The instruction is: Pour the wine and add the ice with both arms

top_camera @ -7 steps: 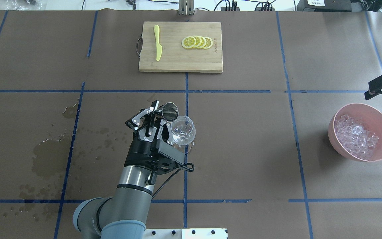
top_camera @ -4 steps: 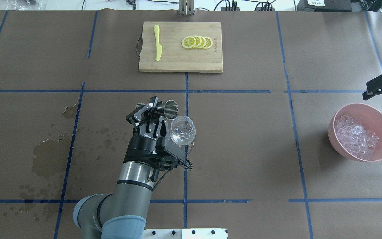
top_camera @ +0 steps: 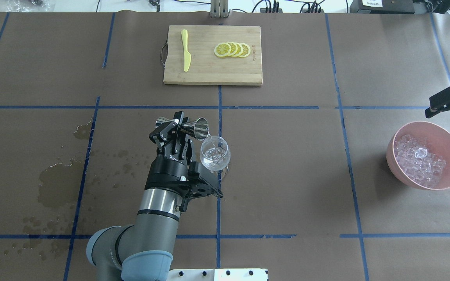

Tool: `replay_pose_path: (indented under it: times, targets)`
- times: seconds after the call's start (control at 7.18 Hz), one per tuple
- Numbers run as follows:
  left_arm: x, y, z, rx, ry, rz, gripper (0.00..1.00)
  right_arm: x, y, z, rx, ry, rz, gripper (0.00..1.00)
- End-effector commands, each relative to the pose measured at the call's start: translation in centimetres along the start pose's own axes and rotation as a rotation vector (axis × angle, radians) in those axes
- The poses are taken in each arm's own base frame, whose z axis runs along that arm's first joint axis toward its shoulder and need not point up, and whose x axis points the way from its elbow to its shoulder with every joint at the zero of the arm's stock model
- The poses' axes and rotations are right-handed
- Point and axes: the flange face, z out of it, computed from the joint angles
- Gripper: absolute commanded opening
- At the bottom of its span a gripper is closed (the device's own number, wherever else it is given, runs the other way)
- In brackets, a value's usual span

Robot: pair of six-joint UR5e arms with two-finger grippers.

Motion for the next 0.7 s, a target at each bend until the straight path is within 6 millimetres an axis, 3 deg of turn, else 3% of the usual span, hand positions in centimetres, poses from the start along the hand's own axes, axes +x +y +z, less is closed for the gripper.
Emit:
replay_pose_path:
  times: [0.0,0.56]
  targets:
    - [0.66,0.48,0.23,-0.006,-0.003,0.043,0.0,-0.15,0.02,-0.13,0.002,-0.002,-0.003,1.0]
    - [-0.24,-0.2,0.01,-0.012,-0.037,0.267,0.0,-0.18,0.11,0.01,-0.002,-0.002,-0.004,1.0]
